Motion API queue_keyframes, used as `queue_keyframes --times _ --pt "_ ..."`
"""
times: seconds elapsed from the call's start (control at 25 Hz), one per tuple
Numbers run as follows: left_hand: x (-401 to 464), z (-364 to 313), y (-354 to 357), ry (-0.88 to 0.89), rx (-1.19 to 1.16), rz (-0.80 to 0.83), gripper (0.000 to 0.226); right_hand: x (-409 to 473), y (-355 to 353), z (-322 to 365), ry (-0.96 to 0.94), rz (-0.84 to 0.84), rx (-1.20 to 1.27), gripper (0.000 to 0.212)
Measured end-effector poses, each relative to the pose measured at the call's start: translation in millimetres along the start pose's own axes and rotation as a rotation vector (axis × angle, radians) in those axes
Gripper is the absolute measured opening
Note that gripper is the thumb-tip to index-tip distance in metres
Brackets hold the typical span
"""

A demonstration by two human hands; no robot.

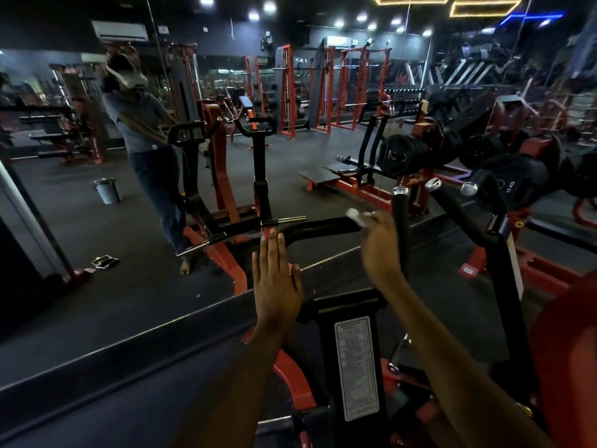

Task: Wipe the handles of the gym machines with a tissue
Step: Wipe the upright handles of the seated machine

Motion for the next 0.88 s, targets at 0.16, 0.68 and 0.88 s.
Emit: queue_keyframes --times 0.16,0.68,0.88 --pt "-0.4 2.4 3.8 -0.007 0.000 0.010 0.063 -12.9 14.3 30.9 -0.059 0.014 0.025 0.027" --pt "-0.6 2.2 3.3 -0.015 0.005 0.012 0.061 11.4 52.8 45.4 -0.219 0.297 -0.190 0.020" --pt "-0.4 1.5 2.4 -0.013 0.024 0.018 0.060 30.2 36.8 45.3 -0.237 0.345 -0.100 0.014"
Point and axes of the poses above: each hand's wrist, its own x-axis towards the middle knuckle, its own y-axis out of the palm, z = x × y, the point moved 6 cm from there along x, towards the middle knuckle, and after that the axes turned 10 degrees about -z, right-handed, at the moved point
